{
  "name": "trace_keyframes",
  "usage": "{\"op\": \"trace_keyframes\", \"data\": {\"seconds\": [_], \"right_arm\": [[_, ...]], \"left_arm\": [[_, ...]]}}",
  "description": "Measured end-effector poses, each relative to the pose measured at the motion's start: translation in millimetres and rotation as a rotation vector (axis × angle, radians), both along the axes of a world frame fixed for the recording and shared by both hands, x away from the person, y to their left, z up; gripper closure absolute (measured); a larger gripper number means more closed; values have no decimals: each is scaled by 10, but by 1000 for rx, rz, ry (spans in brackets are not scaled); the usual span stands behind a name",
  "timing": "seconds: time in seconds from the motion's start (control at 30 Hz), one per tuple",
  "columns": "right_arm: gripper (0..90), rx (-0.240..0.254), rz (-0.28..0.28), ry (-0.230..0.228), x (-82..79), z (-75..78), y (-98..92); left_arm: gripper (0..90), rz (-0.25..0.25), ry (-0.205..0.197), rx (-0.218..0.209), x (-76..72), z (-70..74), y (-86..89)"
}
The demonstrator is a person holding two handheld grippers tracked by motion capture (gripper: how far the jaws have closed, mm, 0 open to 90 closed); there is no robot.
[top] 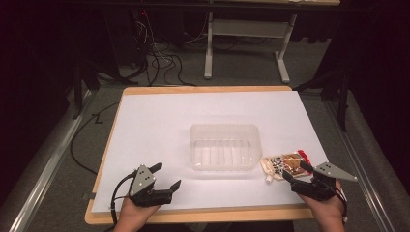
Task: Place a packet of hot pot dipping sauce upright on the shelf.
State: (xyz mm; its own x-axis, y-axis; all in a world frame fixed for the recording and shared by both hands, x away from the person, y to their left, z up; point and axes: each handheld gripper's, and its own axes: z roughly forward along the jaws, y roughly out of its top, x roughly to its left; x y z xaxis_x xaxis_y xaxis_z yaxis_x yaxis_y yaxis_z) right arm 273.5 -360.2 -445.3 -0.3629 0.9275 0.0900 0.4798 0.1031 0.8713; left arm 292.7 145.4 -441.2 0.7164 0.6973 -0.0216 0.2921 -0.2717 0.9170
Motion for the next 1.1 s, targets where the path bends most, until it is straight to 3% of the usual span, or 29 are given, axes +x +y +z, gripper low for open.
{"op": "trace_keyframes", "data": {"seconds": [0.5,0.7,1.1], "right_arm": [[218,7,25,16,0,-14,59],[226,-8,64,33,23,-50,144],[297,-58,171,114,99,-191,389]], "left_arm": [[155,-4,-2,-1,-5,2,-6],[155,-6,1,2,3,-1,-7],[156,-12,4,3,4,-4,-11]]}}
